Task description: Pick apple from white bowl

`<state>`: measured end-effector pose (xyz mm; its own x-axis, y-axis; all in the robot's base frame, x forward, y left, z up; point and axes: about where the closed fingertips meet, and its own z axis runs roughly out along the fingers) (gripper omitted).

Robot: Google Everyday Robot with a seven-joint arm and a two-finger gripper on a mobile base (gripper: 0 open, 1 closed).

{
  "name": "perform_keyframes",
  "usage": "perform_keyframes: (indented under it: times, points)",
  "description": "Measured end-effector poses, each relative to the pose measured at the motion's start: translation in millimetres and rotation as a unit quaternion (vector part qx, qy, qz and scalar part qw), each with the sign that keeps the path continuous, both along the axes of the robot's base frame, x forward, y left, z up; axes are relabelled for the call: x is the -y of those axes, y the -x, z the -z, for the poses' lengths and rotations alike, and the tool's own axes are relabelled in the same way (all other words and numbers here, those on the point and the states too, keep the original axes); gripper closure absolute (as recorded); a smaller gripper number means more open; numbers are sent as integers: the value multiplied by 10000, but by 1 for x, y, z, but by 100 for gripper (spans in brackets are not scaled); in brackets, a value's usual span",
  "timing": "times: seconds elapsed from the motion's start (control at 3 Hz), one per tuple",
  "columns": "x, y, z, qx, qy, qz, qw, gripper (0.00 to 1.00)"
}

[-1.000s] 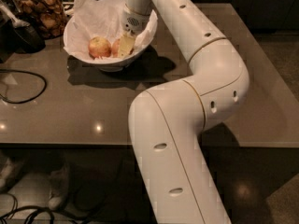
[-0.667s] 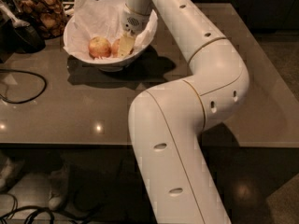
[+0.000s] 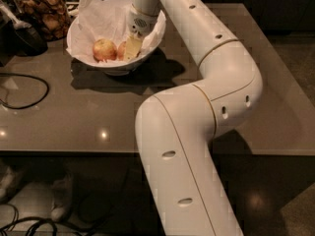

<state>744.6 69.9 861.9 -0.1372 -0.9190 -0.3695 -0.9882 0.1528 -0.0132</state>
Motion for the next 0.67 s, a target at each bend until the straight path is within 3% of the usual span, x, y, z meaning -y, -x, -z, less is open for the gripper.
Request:
perform_keyframes:
  times: [0.67]
  points:
    - [-1,11,-57,390,-35,181,9991,100]
